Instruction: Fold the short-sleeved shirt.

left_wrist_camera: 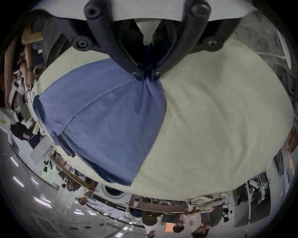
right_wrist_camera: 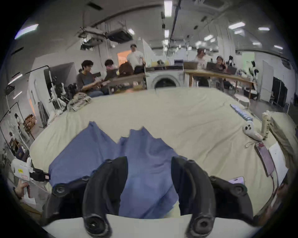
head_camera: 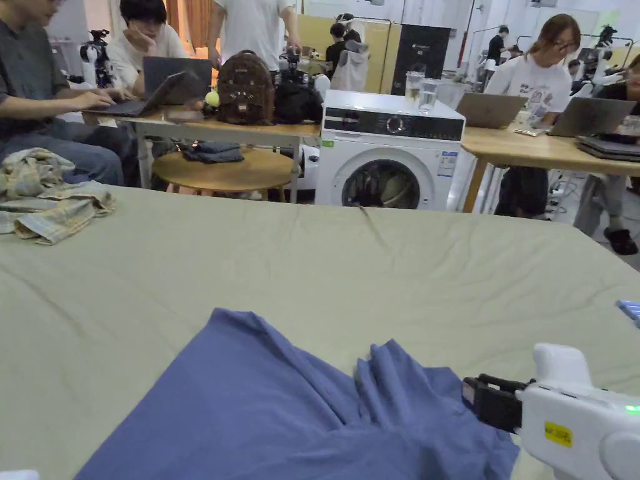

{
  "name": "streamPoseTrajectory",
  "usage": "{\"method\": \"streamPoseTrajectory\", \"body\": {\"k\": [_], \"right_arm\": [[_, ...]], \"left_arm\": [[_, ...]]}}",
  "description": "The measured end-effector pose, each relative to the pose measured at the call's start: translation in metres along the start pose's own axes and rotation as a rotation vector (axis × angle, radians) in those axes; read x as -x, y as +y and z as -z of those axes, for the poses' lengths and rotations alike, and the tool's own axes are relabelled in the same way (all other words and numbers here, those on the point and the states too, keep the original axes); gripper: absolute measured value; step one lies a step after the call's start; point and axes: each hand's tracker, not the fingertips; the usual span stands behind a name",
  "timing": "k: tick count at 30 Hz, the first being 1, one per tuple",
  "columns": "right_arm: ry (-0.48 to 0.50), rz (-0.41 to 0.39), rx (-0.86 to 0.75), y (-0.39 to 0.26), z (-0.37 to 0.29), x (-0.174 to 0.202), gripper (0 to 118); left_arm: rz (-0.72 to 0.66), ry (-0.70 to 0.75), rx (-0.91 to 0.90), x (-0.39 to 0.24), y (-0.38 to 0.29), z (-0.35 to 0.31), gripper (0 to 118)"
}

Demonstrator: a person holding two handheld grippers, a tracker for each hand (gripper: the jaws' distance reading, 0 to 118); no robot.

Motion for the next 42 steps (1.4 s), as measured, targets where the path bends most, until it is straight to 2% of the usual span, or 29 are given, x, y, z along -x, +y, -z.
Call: {"method": "streamPoseTrajectory", "body": {"k": [3, 7, 10, 13, 14, 16, 17, 20, 21, 24, 26, 28, 31, 36, 40, 42], "right_arm": [[0.032, -0.027, 0.096, 0.036, 0.043, -0.021, 57], [0.097, 0.056, 0.283, 0.073, 0.113, -0.039, 57], [0.058, 0.013, 0.418, 0.076, 0.159, -0.041, 57], [0.093, 0.019, 0.507, 0.065, 0.183, -0.039, 56], [0.087, 0.009, 0.495, 0.058, 0.186, -0.037, 51], [0.073, -0.006, 0.475, 0.052, 0.187, -0.032, 19], [0.076, -0.012, 0.464, 0.05, 0.186, -0.031, 9], [0.098, 0.002, 0.463, 0.048, 0.18, -0.029, 6], [0.074, -0.035, 0.436, 0.05, 0.174, -0.027, 6], [0.067, -0.05, 0.357, 0.062, 0.144, -0.02, 6], [0.066, -0.089, 0.301, 0.076, 0.119, -0.014, 6], [0.053, -0.135, 0.214, 0.09, 0.085, -0.006, 6], [0.048, -0.156, 0.108, 0.113, 0.038, 0.006, 6], [-0.024, -0.181, -0.049, 0.153, -0.031, 0.021, 6], [-0.092, -0.166, -0.184, 0.184, -0.079, 0.031, 6], [-0.125, -0.14, -0.231, 0.203, -0.088, 0.028, 6]], "left_arm": [[-0.004, 0.003, -0.001, -0.003, -0.002, 0.0, 2], [-0.009, 0.006, -0.004, -0.013, -0.004, -0.008, 2], [-0.006, 0.015, -0.002, -0.004, -0.002, -0.005, 2], [-0.001, 0.018, 0.005, 0.0, 0.0, -0.003, 2], [-0.003, 0.016, 0.007, 0.001, 0.001, -0.003, 2], [-0.015, 0.006, 0.007, 0.007, 0.001, 0.0, 2], [-0.018, 0.002, 0.004, 0.009, 0.0, 0.0, 2], [-0.035, -0.009, -0.005, 0.013, -0.002, 0.001, 2], [-0.043, -0.015, -0.012, 0.015, -0.003, 0.001, 2], [-0.089, -0.051, -0.051, 0.018, -0.006, -0.005, 2], [-0.129, -0.077, -0.076, 0.02, -0.007, -0.013, 2], [-0.11, -0.076, -0.141, 0.017, -0.004, -0.028, 2], [-0.091, -0.123, -0.284, 0.007, 0.009, -0.06, 2], [-0.048, -0.193, -0.508, -0.013, 0.069, -0.122, 2], [0.03, -0.177, -0.662, -0.025, 0.139, -0.166, 1], [0.017, -0.185, -0.726, -0.025, 0.18, -0.184, 1]]}}
